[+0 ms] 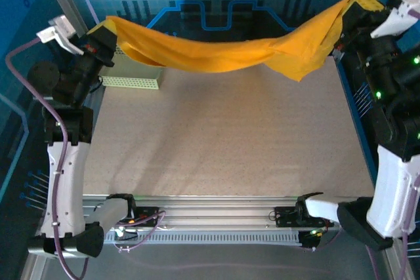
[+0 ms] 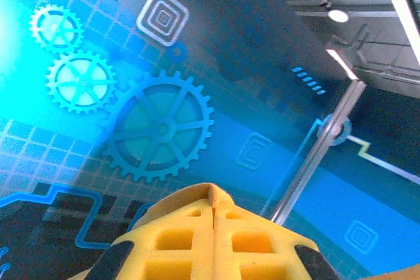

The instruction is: Fold the inside-out t-shirt

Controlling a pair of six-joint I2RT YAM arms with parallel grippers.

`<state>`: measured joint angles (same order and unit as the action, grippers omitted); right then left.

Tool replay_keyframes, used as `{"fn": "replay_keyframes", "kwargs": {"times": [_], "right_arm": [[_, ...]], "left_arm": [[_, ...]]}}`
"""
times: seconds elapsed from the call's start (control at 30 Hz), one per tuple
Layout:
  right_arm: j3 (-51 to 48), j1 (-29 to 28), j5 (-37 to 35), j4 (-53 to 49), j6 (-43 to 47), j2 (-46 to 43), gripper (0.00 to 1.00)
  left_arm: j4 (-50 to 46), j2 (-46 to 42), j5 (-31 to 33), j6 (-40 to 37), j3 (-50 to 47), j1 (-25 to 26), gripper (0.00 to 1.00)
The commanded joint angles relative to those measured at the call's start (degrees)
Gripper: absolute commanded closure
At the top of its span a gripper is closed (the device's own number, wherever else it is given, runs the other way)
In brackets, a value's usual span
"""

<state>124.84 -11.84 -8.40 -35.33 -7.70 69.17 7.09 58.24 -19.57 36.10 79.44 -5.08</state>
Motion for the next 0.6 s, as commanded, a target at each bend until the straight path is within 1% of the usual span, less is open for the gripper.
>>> {"fn": "replay_keyframes", "kwargs": {"times": [0.0,0.13,0.23,0.37,0.43,0.57], "right_arm": [[-4.6,-1.24,4.71,8.5,-1.35,-5.94,1.0],[-5.07,-1.18,4.71,9.34,-1.5,-9.59,1.0],[-2.99,-1.1,3.45,9.21,-0.48,-8.38,1.0],[3.54,-1.19,-0.51,5.93,2.46,-1.5,1.0],[5.13,-1.09,-2.41,5.71,4.15,1.82,1.0],[8.88,-0.15,-6.02,4.56,7.35,9.58,1.0]], "left_arm": [[7.49,-4.42,-3.21,1.79,-3.58,0.04,1.0],[8.07,-8.29,-1.92,2.04,-5.33,0.0,1.0],[7.79,-7.9,-0.64,2.39,-4.67,0.03,1.0],[4.41,-2.67,0.76,2.54,-1.9,0.07,1.0],[2.95,0.81,1.03,1.99,-0.82,0.38,1.0],[-3.7,9.73,2.16,-1.57,3.18,2.45,1.0]]}}
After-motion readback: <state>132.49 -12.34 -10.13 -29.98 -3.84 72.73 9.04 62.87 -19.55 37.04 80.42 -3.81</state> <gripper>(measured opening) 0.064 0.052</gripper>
